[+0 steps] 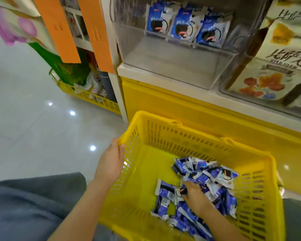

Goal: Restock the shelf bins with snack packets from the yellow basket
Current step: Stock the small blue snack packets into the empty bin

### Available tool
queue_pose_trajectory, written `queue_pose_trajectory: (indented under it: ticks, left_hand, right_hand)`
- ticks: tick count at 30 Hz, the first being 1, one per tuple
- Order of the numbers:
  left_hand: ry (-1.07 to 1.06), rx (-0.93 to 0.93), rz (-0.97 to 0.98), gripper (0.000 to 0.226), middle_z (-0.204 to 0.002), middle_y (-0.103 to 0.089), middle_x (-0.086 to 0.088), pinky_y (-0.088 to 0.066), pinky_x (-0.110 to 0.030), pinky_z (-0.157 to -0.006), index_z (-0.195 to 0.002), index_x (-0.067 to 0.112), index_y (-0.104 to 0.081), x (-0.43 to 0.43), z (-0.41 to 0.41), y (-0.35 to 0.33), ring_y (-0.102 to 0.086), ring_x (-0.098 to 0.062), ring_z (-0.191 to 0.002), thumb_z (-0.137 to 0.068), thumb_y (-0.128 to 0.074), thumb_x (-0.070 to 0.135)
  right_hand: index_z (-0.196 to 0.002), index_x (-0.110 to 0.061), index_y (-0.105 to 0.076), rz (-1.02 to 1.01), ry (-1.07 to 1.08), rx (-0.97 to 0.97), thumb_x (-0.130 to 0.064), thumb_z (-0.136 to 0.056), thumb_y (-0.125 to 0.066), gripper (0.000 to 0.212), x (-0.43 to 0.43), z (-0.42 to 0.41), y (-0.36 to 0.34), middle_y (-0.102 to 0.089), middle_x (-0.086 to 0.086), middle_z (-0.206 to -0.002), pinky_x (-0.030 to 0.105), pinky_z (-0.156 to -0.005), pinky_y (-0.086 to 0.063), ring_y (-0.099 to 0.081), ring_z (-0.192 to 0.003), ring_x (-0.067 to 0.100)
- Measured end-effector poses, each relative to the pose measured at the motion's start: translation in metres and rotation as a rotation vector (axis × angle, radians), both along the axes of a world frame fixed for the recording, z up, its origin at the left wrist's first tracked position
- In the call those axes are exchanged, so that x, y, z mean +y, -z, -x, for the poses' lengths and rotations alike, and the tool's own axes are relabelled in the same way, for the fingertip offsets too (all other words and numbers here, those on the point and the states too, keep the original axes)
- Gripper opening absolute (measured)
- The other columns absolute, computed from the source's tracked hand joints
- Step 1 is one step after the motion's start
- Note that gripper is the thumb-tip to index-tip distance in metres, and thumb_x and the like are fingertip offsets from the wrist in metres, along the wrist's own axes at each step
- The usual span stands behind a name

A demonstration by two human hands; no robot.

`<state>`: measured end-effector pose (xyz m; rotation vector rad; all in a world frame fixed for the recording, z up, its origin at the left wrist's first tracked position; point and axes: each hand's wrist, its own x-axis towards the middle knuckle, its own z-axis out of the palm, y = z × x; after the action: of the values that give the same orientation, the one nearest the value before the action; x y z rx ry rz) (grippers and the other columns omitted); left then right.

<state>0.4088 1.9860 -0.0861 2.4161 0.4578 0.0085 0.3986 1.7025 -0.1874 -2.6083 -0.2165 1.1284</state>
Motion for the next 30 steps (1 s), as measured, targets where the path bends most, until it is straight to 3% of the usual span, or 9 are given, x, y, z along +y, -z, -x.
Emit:
queue_pose_trajectory:
  ticks: [10, 14, 18, 20, 21, 23, 25, 27, 30]
  left_hand:
    - [-0.016, -0.052, 0.017, 0.027, -0.089, -0.063, -0.020, -0.042, -0.041, -0.066, -0.111, 0.010, -0.047, 0.003, -0.003, 0.006, -0.060, -0.038, -0.083, -0.099, -0.035, 0.030]
    - [-0.044, -0.027, 0.024, 0.030, -0.100, -0.063, -0.019, -0.042, -0.039, -0.070, -0.118, 0.012, -0.046, 0.003, -0.004, 0.009, -0.059, -0.037, -0.092, -0.099, -0.035, 0.031]
    - [-0.049, -0.160, 0.018, 0.035, -0.121, -0.053, -0.016, -0.038, -0.038, -0.093, -0.130, 0.006, -0.044, 0.000, 0.002, 0.000, -0.049, -0.032, -0.112, -0.098, -0.040, 0.019]
    - [0.001, -0.274, -0.011, 0.031, -0.117, -0.053, -0.012, -0.034, -0.031, -0.092, -0.126, 0.007, -0.049, -0.010, 0.006, -0.010, -0.047, -0.026, -0.111, -0.097, -0.042, 0.015]
    - [0.032, -0.290, 0.071, 0.030, -0.117, -0.053, -0.008, -0.033, -0.026, -0.091, -0.126, 0.010, -0.049, -0.018, 0.009, -0.016, -0.047, -0.021, -0.110, -0.098, -0.041, 0.019]
    - [0.106, -0.150, 0.394, 0.039, -0.123, -0.051, 0.001, -0.031, -0.021, -0.092, -0.129, 0.018, -0.045, -0.040, 0.014, -0.028, -0.045, -0.010, -0.114, -0.095, -0.036, 0.036]
    - [0.252, 0.122, 0.669, 0.044, -0.130, -0.046, 0.005, -0.031, -0.019, -0.092, -0.128, 0.027, -0.043, -0.058, 0.018, -0.036, -0.042, -0.005, -0.118, -0.090, -0.034, 0.047]
    - [0.429, 0.301, 0.771, 0.029, -0.125, -0.052, 0.004, -0.039, -0.017, -0.088, -0.120, 0.031, -0.047, -0.070, 0.022, -0.036, -0.048, -0.006, -0.113, -0.093, -0.041, 0.041]
    - [0.565, 0.324, 0.726, 0.021, -0.101, -0.057, 0.017, -0.040, -0.010, -0.072, -0.106, 0.037, -0.054, -0.076, 0.026, -0.035, -0.053, 0.002, -0.096, -0.086, -0.056, 0.045]
  right_hand:
    - [-0.124, -0.015, -0.052, 0.141, -0.063, -0.005, -0.038, -0.090, -0.060, 0.042, 0.005, 0.001, 0.017, -0.050, 0.008, -0.130, 0.034, -0.101, -0.039, -0.042, -0.122, 0.026]
    - [-0.130, -0.013, -0.046, 0.003, 0.109, -0.064, -0.033, -0.091, -0.059, 0.046, 0.008, 0.001, -0.008, -0.042, 0.009, -0.137, 0.031, -0.101, -0.042, -0.052, -0.117, 0.023]
    - [-0.129, -0.014, -0.049, -0.187, 0.232, -0.146, -0.035, -0.088, -0.062, 0.048, 0.015, -0.009, -0.055, -0.051, 0.005, -0.135, 0.028, -0.099, -0.043, -0.052, -0.119, 0.019]
    - [-0.128, -0.021, -0.050, -0.291, 0.227, -0.165, -0.037, -0.086, -0.064, 0.046, 0.019, -0.011, -0.082, -0.055, -0.001, -0.130, 0.017, -0.090, -0.043, -0.052, -0.119, 0.013]
    - [-0.125, -0.026, -0.051, -0.341, 0.215, -0.173, -0.038, -0.085, -0.065, 0.045, 0.021, -0.010, -0.094, -0.056, -0.006, -0.126, 0.009, -0.083, -0.040, -0.051, -0.115, 0.006]
    - [-0.116, -0.032, -0.052, -0.442, 0.227, -0.177, -0.038, -0.080, -0.070, 0.041, 0.026, -0.005, -0.115, -0.055, -0.015, -0.115, 0.003, -0.074, -0.037, -0.048, -0.104, -0.005]
    - [-0.103, -0.035, -0.053, -0.558, 0.275, -0.143, -0.033, -0.075, -0.076, 0.036, 0.031, 0.002, -0.131, -0.057, -0.019, -0.108, 0.005, -0.070, -0.041, -0.053, -0.092, -0.011]
    - [-0.099, -0.031, -0.056, -0.689, 0.339, -0.091, -0.023, -0.074, -0.078, 0.034, 0.033, 0.007, -0.138, -0.063, -0.014, -0.104, 0.009, -0.073, -0.047, -0.060, -0.086, -0.008]
    - [-0.102, -0.026, -0.059, -0.805, 0.418, -0.034, -0.017, -0.076, -0.076, 0.032, 0.026, 0.012, -0.141, -0.067, -0.004, -0.105, 0.024, -0.087, -0.052, -0.065, -0.095, 0.007]
